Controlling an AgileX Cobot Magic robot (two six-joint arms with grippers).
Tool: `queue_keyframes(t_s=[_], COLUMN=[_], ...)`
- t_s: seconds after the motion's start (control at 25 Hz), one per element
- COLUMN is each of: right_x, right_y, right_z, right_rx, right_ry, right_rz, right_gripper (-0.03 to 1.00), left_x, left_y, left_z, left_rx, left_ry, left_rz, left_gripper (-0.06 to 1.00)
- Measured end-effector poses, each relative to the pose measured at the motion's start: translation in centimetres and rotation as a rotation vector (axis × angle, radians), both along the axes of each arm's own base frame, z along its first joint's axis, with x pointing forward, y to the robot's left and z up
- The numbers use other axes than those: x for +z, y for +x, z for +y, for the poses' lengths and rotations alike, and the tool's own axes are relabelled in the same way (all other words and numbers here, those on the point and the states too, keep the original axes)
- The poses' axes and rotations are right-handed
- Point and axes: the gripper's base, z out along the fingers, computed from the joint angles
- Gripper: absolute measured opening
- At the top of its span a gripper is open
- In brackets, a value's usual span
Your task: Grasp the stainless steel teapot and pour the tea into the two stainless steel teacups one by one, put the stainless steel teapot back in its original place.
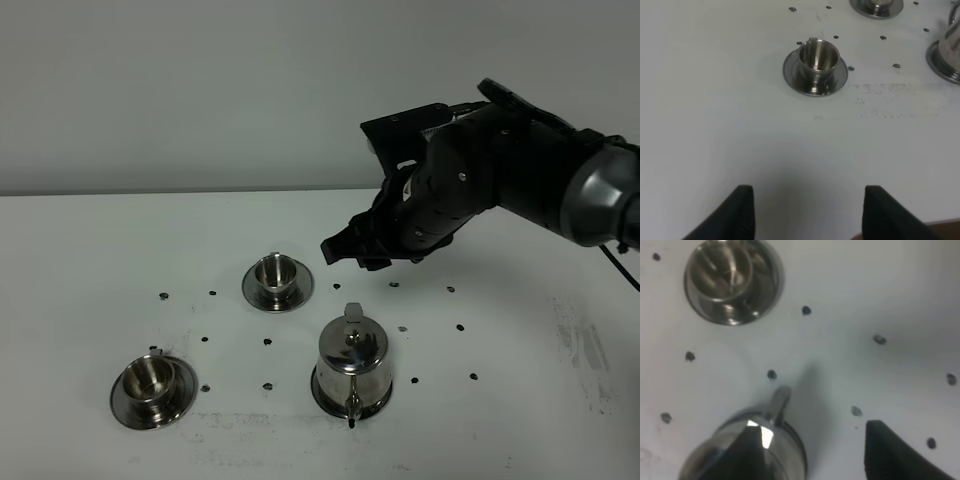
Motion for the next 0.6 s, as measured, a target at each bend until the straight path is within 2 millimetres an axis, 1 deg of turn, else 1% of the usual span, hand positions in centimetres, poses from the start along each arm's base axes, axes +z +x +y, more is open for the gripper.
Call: queue_keyframes(t_s=[0.12,0.28,0.4,0.6], right_x=[-0.5,-1.2,-1.8,-2.7], right_y=[0.9,2.0,2.3,2.2], right_z=[1.0,1.7,2.2,3.7], right_rx=[-0.005,-0.007,0.006,0.047], right_ry=[-0.015,-0.050,-0.081,-0.104], right_rz=[0.009,0.051,0.080,0.096], right_gripper=[0.45,0.45,0.45,0.47], left_x=[0.0,0.0,0.0,0.0], left_y=[0.0,0.0,0.0,0.0], left_z=[0.0,0.0,0.0,0.0], left_rx=[0.000,0.000,0.000,0.000], left_ry=[0.000,0.000,0.000,0.000], left_rz=[0.000,0.000,0.000,0.000], left_gripper=[0.50,0.50,0.50,0.50])
